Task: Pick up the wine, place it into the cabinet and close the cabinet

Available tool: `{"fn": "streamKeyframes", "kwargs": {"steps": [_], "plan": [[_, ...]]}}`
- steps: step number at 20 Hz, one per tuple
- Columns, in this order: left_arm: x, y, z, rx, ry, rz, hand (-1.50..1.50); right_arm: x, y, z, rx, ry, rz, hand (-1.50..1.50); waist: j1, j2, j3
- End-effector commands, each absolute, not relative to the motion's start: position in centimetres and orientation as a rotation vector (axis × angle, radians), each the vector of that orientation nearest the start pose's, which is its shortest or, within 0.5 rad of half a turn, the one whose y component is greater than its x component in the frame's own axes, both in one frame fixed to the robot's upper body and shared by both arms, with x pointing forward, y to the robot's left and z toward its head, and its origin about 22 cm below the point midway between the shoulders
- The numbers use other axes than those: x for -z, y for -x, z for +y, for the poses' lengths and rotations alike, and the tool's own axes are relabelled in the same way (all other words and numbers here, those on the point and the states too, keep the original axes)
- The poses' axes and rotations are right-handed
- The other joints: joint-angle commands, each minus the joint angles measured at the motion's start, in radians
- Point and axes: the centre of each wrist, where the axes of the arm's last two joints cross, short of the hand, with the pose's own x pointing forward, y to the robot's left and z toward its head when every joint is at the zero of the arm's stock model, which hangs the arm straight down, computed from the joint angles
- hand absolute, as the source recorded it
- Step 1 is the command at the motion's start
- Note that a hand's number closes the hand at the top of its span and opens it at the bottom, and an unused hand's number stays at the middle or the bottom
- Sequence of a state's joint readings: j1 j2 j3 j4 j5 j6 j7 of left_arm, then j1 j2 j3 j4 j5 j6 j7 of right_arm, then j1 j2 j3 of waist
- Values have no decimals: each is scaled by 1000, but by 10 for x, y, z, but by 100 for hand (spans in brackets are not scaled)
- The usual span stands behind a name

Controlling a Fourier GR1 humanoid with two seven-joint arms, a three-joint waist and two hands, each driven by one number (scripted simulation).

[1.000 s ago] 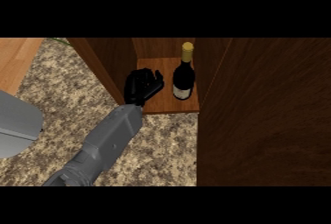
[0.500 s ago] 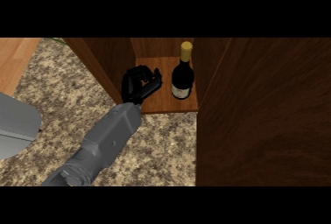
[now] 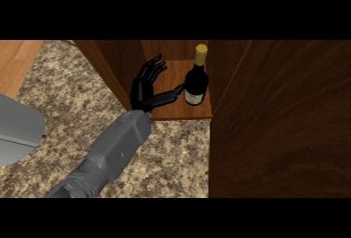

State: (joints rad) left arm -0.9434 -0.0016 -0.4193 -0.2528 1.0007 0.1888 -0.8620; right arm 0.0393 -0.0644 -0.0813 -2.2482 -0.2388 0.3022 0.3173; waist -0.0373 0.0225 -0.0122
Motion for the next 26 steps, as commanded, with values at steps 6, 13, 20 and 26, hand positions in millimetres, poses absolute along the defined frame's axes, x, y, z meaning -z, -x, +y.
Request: {"fn": "streamKeyframes", "kwargs": {"steps": [6, 13, 20, 26], "plan": [[52, -364, 120, -292, 147, -1848, -150, -146, -162, -250, -245, -223, -1878, -150, 56, -36, 13], [18, -342, 111, -159, 251, -1845, -150, -152, -179, -244, -240, -204, -1890, -150, 64, -33, 13], [-20, -284, 123, -84, 383, -1842, -150, -165, -168, -234, -236, -221, -1898, -150, 68, -34, 13], [-52, -220, 135, -109, 389, -1854, -150, -150, -160, -245, -239, -218, -1887, -150, 52, -30, 13]]}}
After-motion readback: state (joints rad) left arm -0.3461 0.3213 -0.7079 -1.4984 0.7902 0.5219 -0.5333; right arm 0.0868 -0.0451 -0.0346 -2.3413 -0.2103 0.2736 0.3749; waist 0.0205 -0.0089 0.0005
